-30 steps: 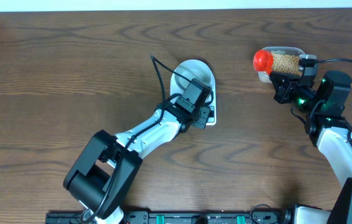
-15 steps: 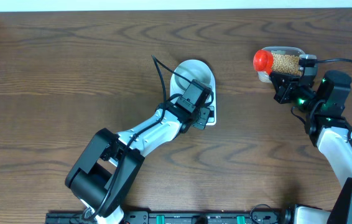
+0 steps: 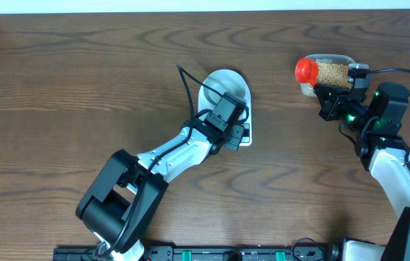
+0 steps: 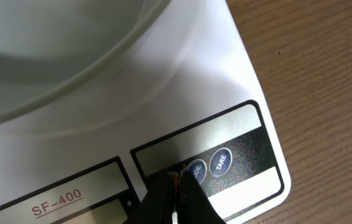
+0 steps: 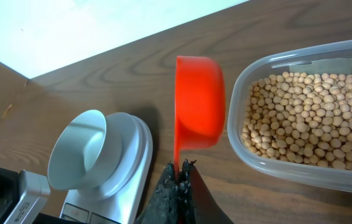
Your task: Scoop item into bowl and weigh 50g on scale
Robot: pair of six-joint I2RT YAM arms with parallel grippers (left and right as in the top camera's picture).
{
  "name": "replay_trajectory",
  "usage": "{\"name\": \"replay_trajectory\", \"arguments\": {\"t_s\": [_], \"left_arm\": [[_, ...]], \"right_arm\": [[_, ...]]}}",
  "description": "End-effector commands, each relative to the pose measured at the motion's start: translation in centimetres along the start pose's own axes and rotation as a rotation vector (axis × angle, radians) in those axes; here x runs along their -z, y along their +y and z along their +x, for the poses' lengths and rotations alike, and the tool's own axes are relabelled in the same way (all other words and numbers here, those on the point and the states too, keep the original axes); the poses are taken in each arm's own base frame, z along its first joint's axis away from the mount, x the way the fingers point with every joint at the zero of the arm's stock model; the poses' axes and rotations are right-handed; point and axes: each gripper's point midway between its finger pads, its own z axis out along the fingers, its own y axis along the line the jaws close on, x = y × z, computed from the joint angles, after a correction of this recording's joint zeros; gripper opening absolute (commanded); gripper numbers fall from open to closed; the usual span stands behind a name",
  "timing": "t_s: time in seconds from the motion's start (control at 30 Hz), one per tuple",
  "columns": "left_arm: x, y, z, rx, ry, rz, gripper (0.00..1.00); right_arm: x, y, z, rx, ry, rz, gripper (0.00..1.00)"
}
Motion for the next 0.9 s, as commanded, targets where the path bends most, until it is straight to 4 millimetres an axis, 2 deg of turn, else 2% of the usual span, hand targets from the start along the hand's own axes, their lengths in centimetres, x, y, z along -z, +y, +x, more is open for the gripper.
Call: {"name": "replay_trajectory", "arguments": {"t_s": [0.0,0.67,0.87], "left_arm": [[-0.2,0.2,-0.2,-0.006,-0.003,-0.015,0.07],[-1.3,0.4,1.1,0.004,0.042,-0.015,0.07],[0.1,0.0,-0.4,-0.007,-0.005,-0.004,0.07]], "right_arm": [[-0.1,0.0,-0.4,0.021,-0.005,0.002,0.01],[-0.2,0.0,-0.1,0.016,0.003,0.002,0.01],[-0.1,0.0,-0.1,0.017,0.003,0.003,0.01]]}}
